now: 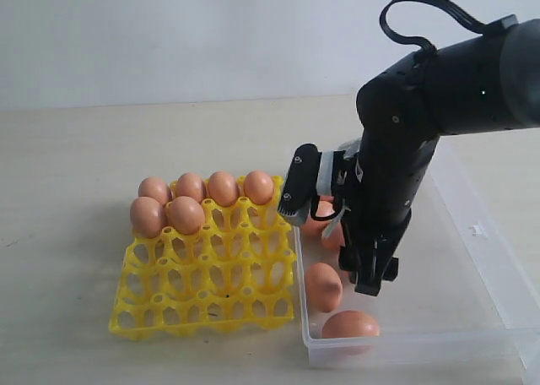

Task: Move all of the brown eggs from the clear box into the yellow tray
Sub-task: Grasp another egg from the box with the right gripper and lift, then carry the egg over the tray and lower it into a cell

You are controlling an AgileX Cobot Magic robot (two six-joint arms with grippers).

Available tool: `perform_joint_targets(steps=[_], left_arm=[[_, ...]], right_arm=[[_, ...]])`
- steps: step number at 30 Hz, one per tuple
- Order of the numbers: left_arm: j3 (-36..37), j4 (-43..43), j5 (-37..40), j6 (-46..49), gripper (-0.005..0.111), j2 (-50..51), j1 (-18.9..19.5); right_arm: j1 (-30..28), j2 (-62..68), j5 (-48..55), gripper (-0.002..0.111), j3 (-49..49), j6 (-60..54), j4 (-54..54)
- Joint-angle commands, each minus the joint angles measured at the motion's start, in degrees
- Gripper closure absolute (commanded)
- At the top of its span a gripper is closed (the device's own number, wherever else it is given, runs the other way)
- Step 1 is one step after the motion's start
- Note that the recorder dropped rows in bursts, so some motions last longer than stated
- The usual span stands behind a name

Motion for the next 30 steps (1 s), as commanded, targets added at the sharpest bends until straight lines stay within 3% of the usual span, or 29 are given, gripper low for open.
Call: perform_joint_targets(steps=[1,4,6,9,12,13,19,25,30], left_arm=[[-0.23,-0.46,-0.63,-0.42,0.107,-0.32,-0.03],[-0.23,-0.46,-0.63,-0.42,0.107,-0.32,-0.03],[-0.23,-0.46,-0.63,-0.42,0.107,-0.32,-0.03],[-0.23,-0.46,-0.63,-0.42,0.107,-0.32,-0.03],[-0.23,-0.46,-0.63,-0.42,0.107,-0.32,-0.03],[-0.23,-0.46,-0.63,-0.42,0.107,-0.32,-0.03],[-0.23,-0.46,-0.63,-0.42,0.107,-0.32,-0.03],[-0.23,-0.46,-0.63,-0.42,0.107,-0.32,-0.03],[-0.23,-0.46,-0.63,-0.42,0.107,-0.32,-0.03]], right_arm=[[-0.28,2.31,-1.29,0.034,0.16,-1.75,0.04],[-0.28,4.32,-3.14,0.034,0.16,-2.66,0.04],[-0.28,5.51,-4.53,0.042,0.16,-2.66,0.04],[-0.28,6.3,-4.91,0.067,0.16,-2.66,0.04],[-0.28,4.4,-4.31,0.105,0.05,-2.66,0.04],[-0.28,3.13,-4.49,0.107,0.05,-1.73,0.04],[-0.28,-7.24,-12.3,0.108,0.28,1.61,0.67],[0.52,-11.89,-39.63,0.108,3.56,9.87,11.43],[2.47,-7.71,-55.34,0.108,6.42,23.08,10.76]])
